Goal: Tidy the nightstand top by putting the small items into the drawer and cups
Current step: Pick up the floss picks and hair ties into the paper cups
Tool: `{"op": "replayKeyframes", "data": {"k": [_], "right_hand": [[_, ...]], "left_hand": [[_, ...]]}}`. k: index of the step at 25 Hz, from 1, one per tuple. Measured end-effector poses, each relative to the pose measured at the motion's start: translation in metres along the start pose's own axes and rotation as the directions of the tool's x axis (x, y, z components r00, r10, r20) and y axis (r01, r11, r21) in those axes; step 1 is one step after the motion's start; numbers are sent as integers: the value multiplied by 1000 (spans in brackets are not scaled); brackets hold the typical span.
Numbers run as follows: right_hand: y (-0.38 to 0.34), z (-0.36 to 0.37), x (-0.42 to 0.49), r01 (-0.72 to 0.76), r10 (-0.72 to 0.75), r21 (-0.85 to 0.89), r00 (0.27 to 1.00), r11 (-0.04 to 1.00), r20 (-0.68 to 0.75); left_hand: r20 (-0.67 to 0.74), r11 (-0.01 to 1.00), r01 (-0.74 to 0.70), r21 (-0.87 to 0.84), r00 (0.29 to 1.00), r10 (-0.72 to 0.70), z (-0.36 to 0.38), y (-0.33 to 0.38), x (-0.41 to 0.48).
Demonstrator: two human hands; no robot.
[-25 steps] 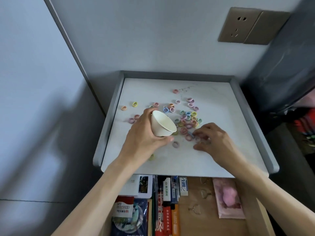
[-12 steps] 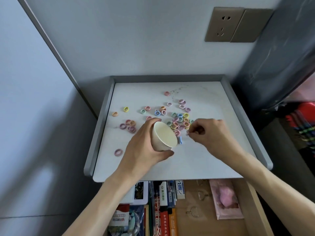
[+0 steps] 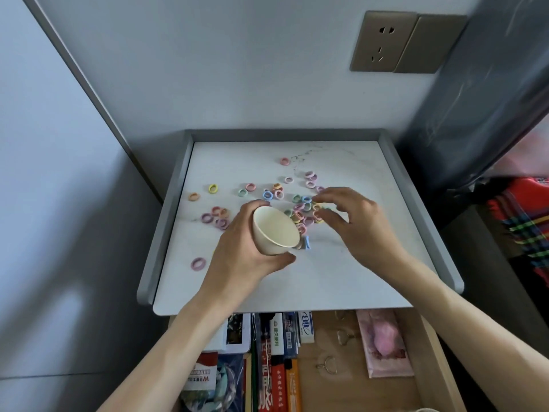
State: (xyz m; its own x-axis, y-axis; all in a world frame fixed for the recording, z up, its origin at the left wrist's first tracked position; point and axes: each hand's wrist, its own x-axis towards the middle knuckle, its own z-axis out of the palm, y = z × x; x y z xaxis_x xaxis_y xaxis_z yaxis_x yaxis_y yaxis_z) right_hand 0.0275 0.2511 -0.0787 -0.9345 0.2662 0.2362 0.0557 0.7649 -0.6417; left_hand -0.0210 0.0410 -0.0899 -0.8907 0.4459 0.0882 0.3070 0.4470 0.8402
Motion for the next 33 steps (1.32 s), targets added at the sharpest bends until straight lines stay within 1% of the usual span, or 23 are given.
{"op": "replayKeyframes", "data": {"k": [1, 2, 3, 4, 6, 8, 12, 13, 14, 15, 16, 17, 19, 21, 22, 23, 25, 26, 27, 29, 30, 31, 33], "right_hand": [[10, 4, 0, -43, 51, -118, 997, 992, 65], [19, 11, -1, -61, 91, -194, 984, 979, 151], [26, 18, -3, -54, 99, -214, 974, 975, 206], [30, 23, -4, -36, 80, -199, 973, 979, 215], [32, 28, -6, -2, 25, -142, 987, 990, 159], [28, 26, -6, 8, 5, -115, 994, 993, 113], [22, 25, -7, 20, 12, -212, 989, 977, 147], [18, 22, -8, 4, 25, -202, 990, 979, 141], [12, 18, -7, -42, 60, -152, 992, 987, 113], [4, 12, -6, -91, 96, -59, 993, 994, 74], [-6, 6, -5, -117, 115, 59, 993, 991, 40], [-19, 0, -3, -106, 102, 168, 994, 980, 30], [-45, -6, -3, -24, -10, 281, 993, 959, 117], [-63, -2, -5, 47, -128, 306, 960, 951, 248], [-65, 0, -4, 60, -146, 298, 950, 953, 275], [-63, 1, -1, 60, -136, 278, 956, 959, 261], [-48, 2, 7, 33, -68, 204, 983, 978, 168], [-36, 2, 9, 21, -41, 135, 989, 991, 144], [-26, 4, 9, 23, -32, 56, 987, 998, 157], [-8, 17, 2, 54, -39, -52, 968, 997, 249], [-1, 25, -3, 68, -48, -61, 959, 996, 278], [2, 33, -7, 78, -61, -51, 960, 996, 274], [5, 42, -12, 84, -80, -11, 973, 996, 218]], "left_hand": [[-15, 1000, 4, -10, 1000, -4, -1, -1, 1], [-28, 1000, 7, -19, 1000, -7, -1, -3, 1], [-36, 1000, 9, -28, 999, -10, -2, -4, 2], [-41, 999, 11, -34, 999, -13, -2, -5, 3], [-38, 999, 18, -35, 999, -19, -2, -5, 4], [-32, 1000, 10, -29, 999, -11, -2, -4, 4], [-22, 1000, 18, -14, 1000, -18, -3, -3, 3], [-21, 1000, 20, -10, 1000, -20, -3, -2, 3], [-20, 1000, 20, -4, 1000, -20, -2, -1, 3], [-17, 1000, 20, 0, 1000, -20, -2, 0, 3], [-14, 1000, 25, 1, 1000, -25, -2, 2, 3], [-4, 999, 35, 2, 999, -35, -1, 3, 4], [26, 998, 57, 11, 998, -57, -1, 6, 3], [48, 998, 64, 12, 997, -65, -1, 8, 3], [48, 998, 65, 12, 997, -66, -2, 8, 3], [36, 998, 66, 13, 997, -66, -3, 8, 3], [-15, 997, 75, 12, 997, -75, -6, 6, 4], [-40, 997, 80, 11, 996, -80, -8, 4, 5], [-61, 997, 82, 8, 995, -82, -10, 2, 5], [-81, 997, 79, -3, 994, -79, -13, -2, 5], [-82, 997, 79, -10, 993, -80, -14, -4, 5], [-83, 997, 79, -15, 993, -80, -14, -5, 5], [-83, 997, 79, -14, 993, -80, -15, -7, 5]]}}
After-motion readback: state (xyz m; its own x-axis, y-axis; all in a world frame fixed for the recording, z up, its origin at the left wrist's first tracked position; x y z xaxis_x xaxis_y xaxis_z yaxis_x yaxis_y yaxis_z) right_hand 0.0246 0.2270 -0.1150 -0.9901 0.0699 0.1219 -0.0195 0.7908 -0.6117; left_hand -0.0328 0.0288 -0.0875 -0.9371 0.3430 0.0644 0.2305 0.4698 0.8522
